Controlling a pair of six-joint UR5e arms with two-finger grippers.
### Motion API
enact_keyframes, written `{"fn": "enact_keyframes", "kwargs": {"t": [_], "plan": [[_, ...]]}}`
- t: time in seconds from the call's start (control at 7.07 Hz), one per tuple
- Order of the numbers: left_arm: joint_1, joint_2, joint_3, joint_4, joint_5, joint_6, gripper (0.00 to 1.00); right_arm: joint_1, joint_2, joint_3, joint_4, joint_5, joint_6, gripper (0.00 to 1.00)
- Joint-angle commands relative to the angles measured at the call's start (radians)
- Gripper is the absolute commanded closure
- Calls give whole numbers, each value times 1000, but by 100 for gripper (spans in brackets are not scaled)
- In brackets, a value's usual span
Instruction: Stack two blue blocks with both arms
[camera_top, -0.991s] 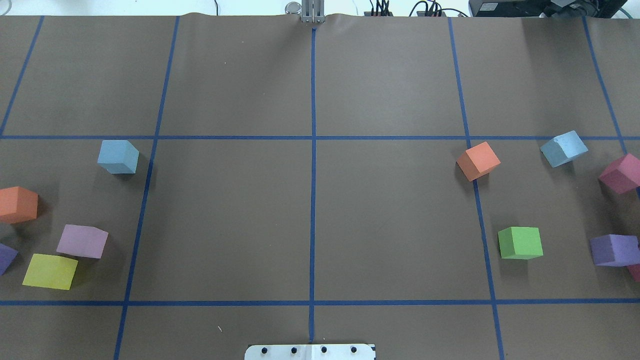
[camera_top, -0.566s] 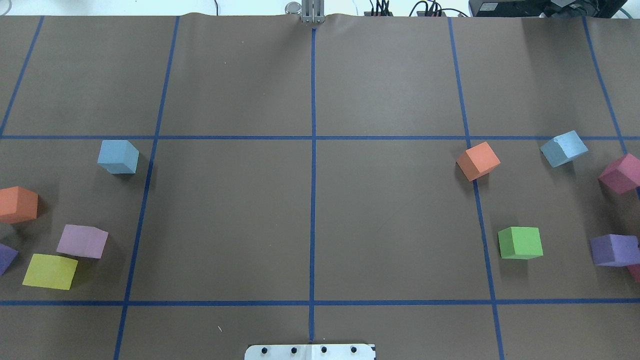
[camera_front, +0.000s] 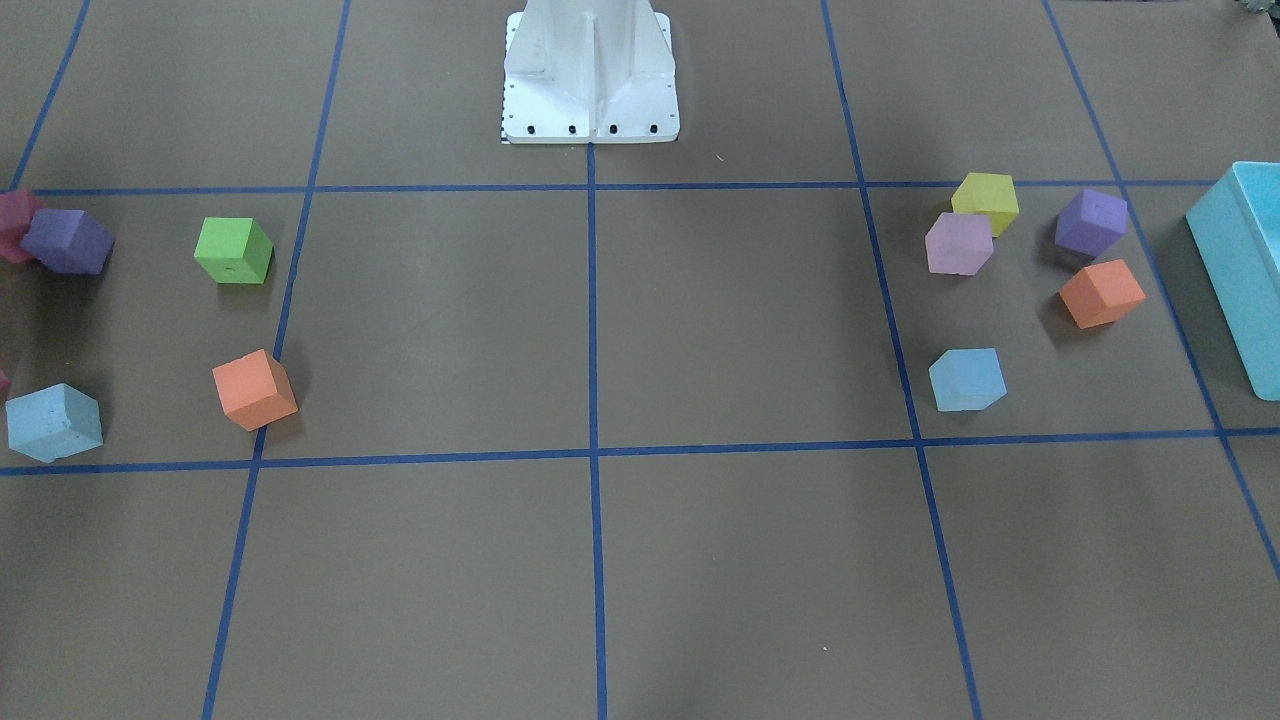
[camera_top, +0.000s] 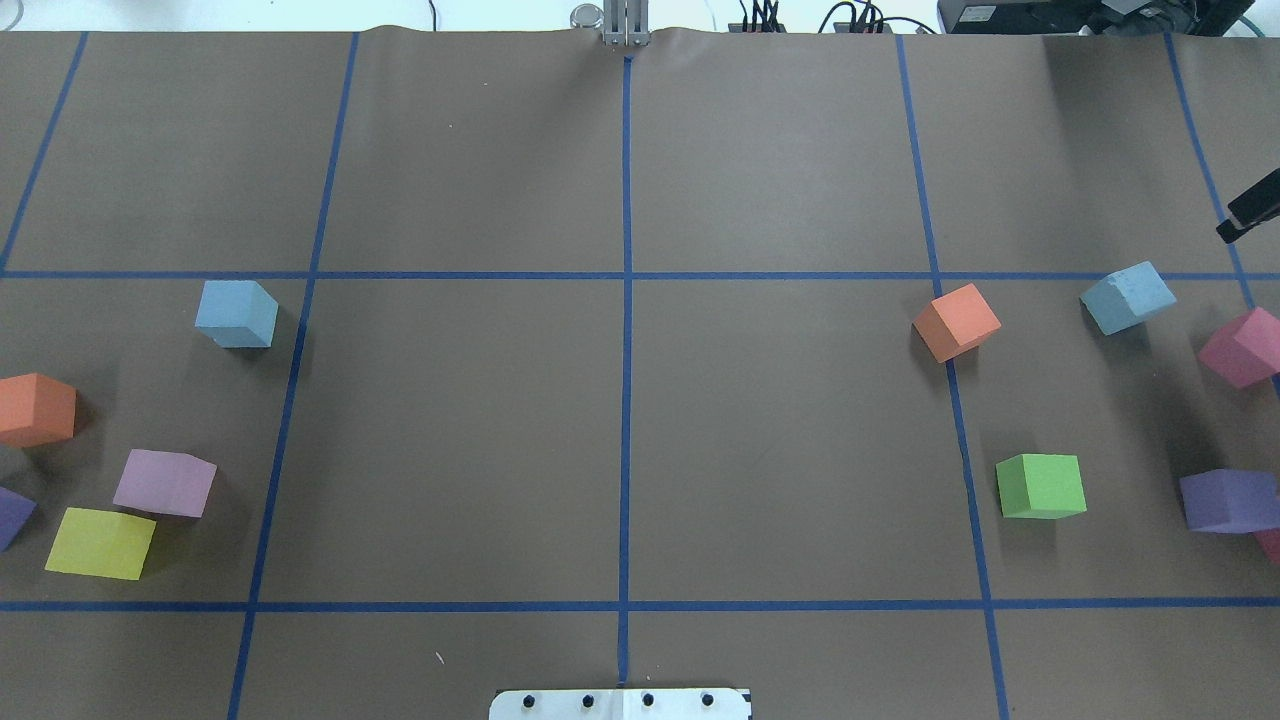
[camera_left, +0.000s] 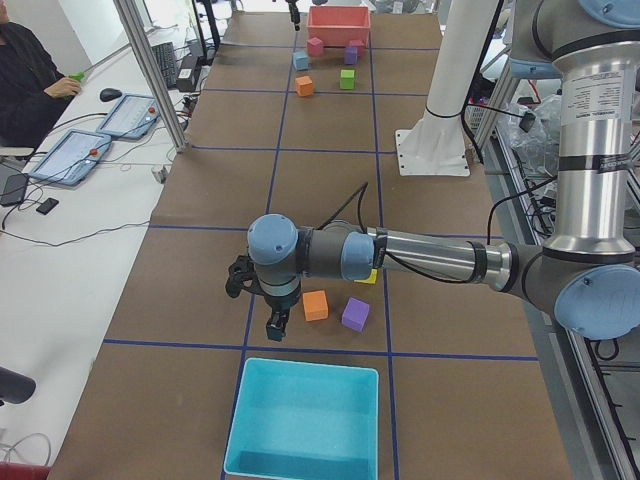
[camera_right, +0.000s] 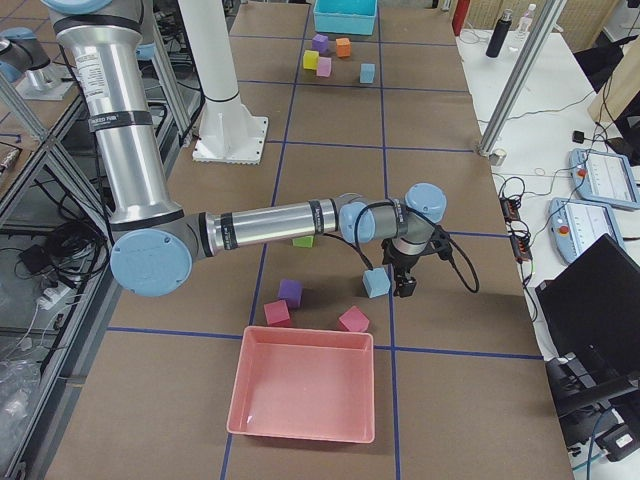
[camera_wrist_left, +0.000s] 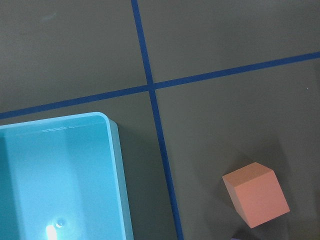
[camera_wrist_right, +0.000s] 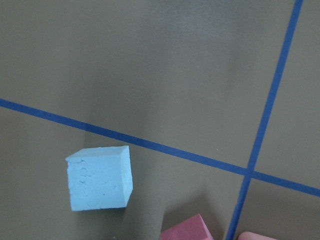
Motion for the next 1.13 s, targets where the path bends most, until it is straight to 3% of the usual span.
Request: {"fn": "enact_keyframes", "kwargs": {"t": [0.0, 0.28, 0.99], "plan": [[0, 2, 1, 0, 0, 0, 2, -108, 14, -55, 190, -4, 187, 0], [0, 6, -1, 0, 0, 0, 2, -133, 1, -219, 413, -12, 211, 0], [0, 8, 1, 0, 0, 1, 2, -156, 3, -183, 432, -7, 289, 0]]}}
